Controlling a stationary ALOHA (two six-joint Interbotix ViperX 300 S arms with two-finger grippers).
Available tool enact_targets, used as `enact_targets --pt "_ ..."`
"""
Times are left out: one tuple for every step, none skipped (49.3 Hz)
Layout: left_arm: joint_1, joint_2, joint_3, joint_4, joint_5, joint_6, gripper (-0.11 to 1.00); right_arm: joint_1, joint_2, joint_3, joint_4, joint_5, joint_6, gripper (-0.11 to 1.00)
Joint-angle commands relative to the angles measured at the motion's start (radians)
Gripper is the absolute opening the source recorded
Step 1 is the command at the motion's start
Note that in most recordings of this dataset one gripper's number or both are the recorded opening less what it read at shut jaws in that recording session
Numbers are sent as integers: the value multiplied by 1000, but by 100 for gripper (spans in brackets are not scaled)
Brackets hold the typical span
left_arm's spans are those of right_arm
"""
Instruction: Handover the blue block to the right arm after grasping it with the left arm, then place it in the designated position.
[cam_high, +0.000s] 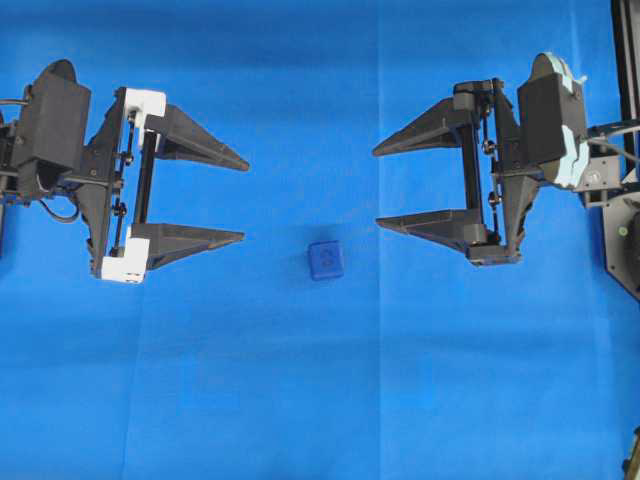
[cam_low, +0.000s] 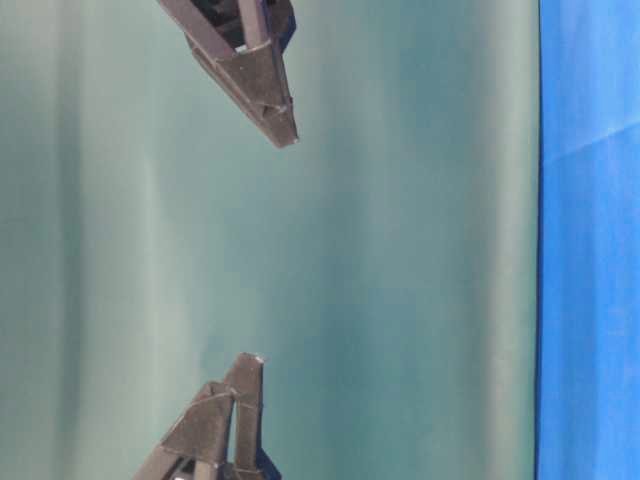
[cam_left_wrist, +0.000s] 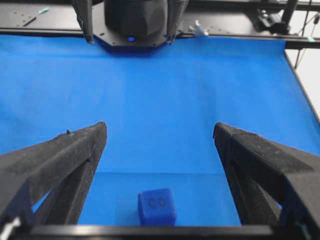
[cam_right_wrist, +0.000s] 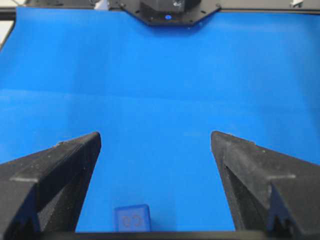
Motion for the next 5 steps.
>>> enact_targets --pt "3 -12 -25 2 -9 2 93 -2 -5 -18 0 -9 -3 85" --pt "3 -12 -25 2 -11 2 93 -2 -5 -18 0 -9 -3 85" --pt "3 -12 -25 2 -11 2 93 -2 -3 -18 0 -9 -3 85" --pt "3 -12 -25 2 -9 2 93 -2 -5 -18 0 -9 -3 85" --pt "3 -12 -25 2 -11 2 93 -2 -3 -17 0 -9 -3 85"
